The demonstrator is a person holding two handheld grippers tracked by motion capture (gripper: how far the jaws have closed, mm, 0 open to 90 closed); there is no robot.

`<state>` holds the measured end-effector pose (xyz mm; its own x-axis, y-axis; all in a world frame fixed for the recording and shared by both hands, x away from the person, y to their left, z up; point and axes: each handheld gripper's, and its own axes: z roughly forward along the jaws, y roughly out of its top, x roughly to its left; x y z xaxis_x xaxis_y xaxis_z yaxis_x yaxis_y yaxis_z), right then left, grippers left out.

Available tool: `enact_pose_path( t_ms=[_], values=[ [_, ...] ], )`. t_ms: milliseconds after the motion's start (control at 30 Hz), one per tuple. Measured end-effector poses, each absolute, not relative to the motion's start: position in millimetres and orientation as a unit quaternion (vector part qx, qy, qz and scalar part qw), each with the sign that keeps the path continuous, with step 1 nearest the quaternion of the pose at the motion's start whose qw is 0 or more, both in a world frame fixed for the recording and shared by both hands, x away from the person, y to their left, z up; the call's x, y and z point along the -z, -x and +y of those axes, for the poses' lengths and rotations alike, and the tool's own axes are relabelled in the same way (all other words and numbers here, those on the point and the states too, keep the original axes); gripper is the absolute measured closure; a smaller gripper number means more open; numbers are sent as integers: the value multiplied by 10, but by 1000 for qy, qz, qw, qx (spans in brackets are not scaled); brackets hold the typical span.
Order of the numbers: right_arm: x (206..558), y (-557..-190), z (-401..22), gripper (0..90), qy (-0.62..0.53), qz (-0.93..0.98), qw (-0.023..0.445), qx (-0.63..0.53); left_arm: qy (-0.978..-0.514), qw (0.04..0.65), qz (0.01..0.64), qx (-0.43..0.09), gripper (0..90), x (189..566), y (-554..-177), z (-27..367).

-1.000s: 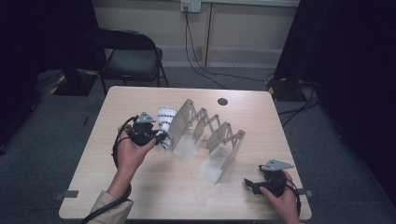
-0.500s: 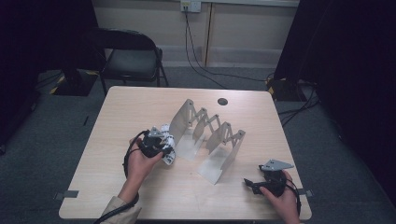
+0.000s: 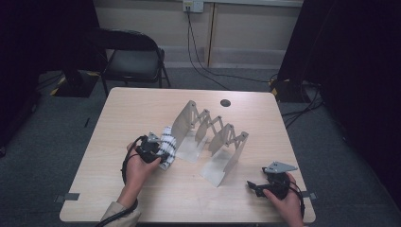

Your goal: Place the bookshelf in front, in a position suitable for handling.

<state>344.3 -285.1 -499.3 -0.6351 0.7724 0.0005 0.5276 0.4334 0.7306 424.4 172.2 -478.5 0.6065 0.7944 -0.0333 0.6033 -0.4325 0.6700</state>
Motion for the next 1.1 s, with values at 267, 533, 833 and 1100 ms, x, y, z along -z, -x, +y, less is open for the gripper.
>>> enact_pose_path(
  t_ms=[267,533,833,1100],
  values=[
    [4993,-3443,-2851,122,-392,829,170,-360,-805,349,442,-186,354,4722,-4288,1771],
    [4993,-3444,-2851,122,-392,829,170,-360,-810,345,442,-173,377,4904,-4330,1674],
    [4992,-3444,-2852,122,-392,829,170,-360,-816,362,435,-119,752,4689,-4293,1656],
    [4993,-3444,-2851,122,-392,829,170,-360,-800,410,414,-141,751,3980,-4270,1733]
  ],
)
